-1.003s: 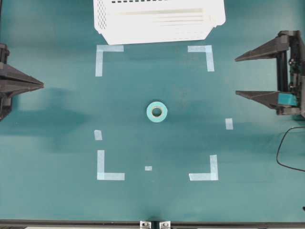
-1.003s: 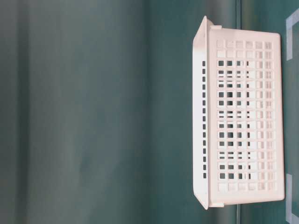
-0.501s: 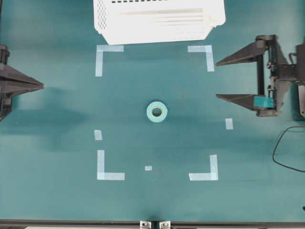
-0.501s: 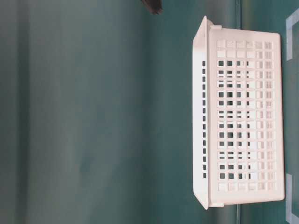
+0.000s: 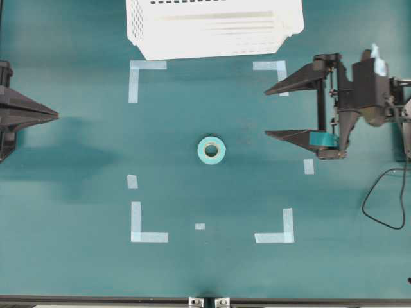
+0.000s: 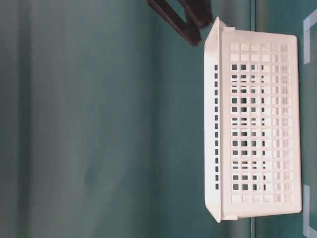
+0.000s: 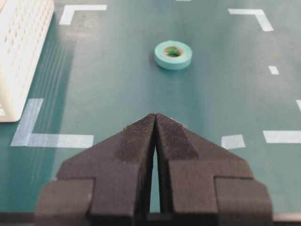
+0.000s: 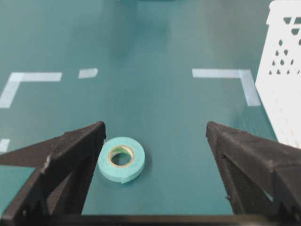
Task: Put the tape in the middle into the white basket.
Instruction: 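Advance the open right gripper left over the teal tape roll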
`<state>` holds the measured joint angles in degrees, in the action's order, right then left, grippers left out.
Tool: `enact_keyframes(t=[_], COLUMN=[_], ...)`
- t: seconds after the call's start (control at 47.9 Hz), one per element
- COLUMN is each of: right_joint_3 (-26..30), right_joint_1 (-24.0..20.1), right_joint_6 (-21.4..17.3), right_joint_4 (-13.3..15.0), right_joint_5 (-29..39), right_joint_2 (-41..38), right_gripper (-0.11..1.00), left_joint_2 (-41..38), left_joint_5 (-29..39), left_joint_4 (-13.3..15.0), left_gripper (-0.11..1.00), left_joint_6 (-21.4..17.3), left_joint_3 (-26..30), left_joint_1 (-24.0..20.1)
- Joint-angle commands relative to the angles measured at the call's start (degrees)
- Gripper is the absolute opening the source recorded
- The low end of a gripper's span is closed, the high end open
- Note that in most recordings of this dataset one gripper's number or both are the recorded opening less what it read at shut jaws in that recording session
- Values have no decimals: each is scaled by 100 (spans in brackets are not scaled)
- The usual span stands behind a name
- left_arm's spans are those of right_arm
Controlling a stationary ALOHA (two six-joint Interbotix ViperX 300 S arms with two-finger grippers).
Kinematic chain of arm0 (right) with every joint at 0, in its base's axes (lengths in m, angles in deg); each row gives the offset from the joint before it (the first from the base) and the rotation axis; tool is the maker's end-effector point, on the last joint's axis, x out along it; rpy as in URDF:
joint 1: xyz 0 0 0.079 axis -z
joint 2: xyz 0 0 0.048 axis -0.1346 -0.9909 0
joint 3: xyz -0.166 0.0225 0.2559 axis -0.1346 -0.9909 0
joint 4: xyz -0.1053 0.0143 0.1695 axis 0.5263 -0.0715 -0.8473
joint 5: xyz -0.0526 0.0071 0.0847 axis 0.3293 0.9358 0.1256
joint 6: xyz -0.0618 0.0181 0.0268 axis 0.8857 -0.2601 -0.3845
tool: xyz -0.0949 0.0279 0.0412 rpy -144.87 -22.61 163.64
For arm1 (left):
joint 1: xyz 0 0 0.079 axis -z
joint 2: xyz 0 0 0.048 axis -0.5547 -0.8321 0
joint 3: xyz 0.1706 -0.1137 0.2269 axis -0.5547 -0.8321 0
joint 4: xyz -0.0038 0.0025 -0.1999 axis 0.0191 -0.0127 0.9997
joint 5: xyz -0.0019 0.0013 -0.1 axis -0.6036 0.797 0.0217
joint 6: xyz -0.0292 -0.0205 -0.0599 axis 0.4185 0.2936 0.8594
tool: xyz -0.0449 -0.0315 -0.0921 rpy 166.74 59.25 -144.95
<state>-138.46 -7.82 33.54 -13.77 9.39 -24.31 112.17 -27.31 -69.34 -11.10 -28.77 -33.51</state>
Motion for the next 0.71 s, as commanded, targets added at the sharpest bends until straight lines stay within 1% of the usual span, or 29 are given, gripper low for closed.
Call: enact_keyframes(t=[0.0, 0.313, 0.69], right_joint_3=[193, 325, 536], right_joint_1=[0, -26, -53], right_joint_6=[-9, -18, -18], right_joint_4=[-9, -18, -18], right_joint_5=[-97, -580, -580], right_joint_2=[-167, -835, -1354], right_gripper=[100, 100, 100], left_joint_2=[-53, -53, -53], left_joint_5=[-26, -26, -26], left_joint_4=[0, 9, 9], left_gripper=[-11, -11, -11], left_joint_6=[-9, -9, -9], left_joint_3=[70, 70, 70], left_joint_1=[0, 0, 9])
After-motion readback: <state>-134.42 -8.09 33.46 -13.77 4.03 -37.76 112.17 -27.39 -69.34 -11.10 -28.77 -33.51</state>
